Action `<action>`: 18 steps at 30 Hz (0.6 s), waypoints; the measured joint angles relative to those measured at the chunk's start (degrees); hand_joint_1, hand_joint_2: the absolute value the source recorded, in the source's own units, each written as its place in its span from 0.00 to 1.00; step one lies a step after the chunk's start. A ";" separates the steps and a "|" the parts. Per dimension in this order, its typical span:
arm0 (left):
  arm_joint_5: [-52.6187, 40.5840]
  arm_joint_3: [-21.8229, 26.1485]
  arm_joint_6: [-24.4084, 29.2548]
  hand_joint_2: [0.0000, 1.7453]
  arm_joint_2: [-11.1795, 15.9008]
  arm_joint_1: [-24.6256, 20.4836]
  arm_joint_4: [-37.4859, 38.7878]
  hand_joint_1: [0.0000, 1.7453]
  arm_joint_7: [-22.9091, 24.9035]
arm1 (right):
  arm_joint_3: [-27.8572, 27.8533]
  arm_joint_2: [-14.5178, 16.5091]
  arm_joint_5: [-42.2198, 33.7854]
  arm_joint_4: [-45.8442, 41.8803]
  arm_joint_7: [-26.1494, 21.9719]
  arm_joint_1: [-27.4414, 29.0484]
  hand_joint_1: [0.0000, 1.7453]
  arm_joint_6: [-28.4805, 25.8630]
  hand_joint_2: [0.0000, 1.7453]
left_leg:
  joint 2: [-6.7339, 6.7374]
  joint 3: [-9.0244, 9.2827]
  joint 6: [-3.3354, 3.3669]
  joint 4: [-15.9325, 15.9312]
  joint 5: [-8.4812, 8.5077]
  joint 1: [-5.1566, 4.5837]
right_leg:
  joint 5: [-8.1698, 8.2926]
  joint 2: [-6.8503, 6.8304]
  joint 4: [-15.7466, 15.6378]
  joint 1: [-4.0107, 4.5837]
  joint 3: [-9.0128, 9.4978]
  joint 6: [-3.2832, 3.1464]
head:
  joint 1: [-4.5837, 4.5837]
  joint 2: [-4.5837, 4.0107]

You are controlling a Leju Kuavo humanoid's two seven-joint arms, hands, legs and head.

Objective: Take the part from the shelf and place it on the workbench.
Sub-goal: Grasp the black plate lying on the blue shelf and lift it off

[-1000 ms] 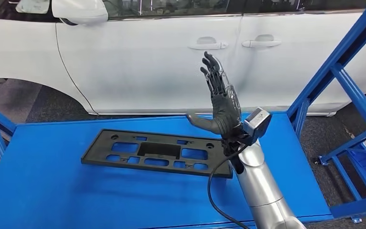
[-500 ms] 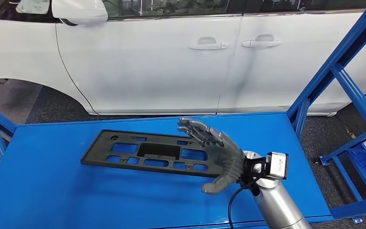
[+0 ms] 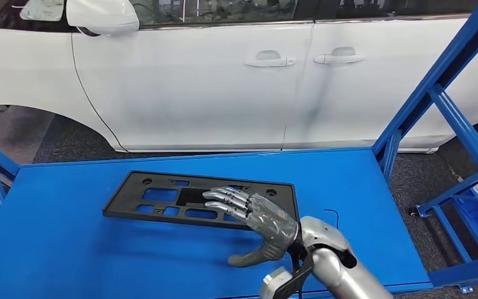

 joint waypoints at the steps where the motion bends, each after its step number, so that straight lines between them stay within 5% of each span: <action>1: -0.02 0.01 0.08 0.00 0.00 0.05 0.00 0.00 -0.04 | 1.13 -0.30 4.08 -0.03 1.19 -0.01 0.00 -3.94 1.00 | -0.01 -0.01 0.28 -0.06 0.12 0.04 | 0.05 0.00 -0.04 -0.01 0.00 0.27 | 0.00 -0.01; 4: -0.30 0.02 0.20 0.00 -0.08 0.03 0.01 0.00 -0.20 | 4.92 -1.26 14.40 0.09 4.88 -0.13 0.00 -14.57 1.00 | 0.05 0.05 1.22 -0.51 0.57 0.28 | -1.95 -0.02 2.56 -0.27 -1.02 1.25 | 0.00 -0.01; 7: -0.61 0.02 0.21 0.00 -0.10 0.00 0.01 0.00 -0.34 | 8.37 -1.98 20.86 0.89 7.91 -0.21 0.00 -21.58 1.00 | 0.09 -0.15 1.56 -0.55 0.67 0.24 | -7.45 -0.05 13.63 -0.63 -6.17 1.91 | 0.00 0.00; 9: -0.71 0.02 0.26 0.00 -0.11 0.06 0.01 0.00 -0.36 | 10.26 -2.19 24.19 1.74 9.95 -0.21 0.00 -25.20 1.00 | 0.07 -0.18 1.56 -0.51 0.66 0.21 | -7.56 -0.06 16.69 -0.70 -7.68 1.95 | 0.00 0.00; 13: -0.96 0.02 0.44 0.00 -0.13 0.01 0.02 0.00 -0.37 | 12.87 -2.21 29.63 3.63 14.12 -1.50 0.00 -30.57 1.00 | -0.07 0.12 1.15 -0.46 0.47 0.05 | -0.77 -0.05 2.76 -0.39 -0.94 0.85 | 0.00 0.00; 18: -1.20 0.02 0.53 0.00 -0.11 -0.10 0.02 0.00 -0.43 | 16.21 -1.74 32.30 6.39 16.18 -3.59 0.00 -30.83 1.00 | 0.02 -0.10 -0.38 0.03 -0.12 -0.01 | 0.06 -0.14 -0.71 -0.25 0.41 -0.49 | 0.00 -0.01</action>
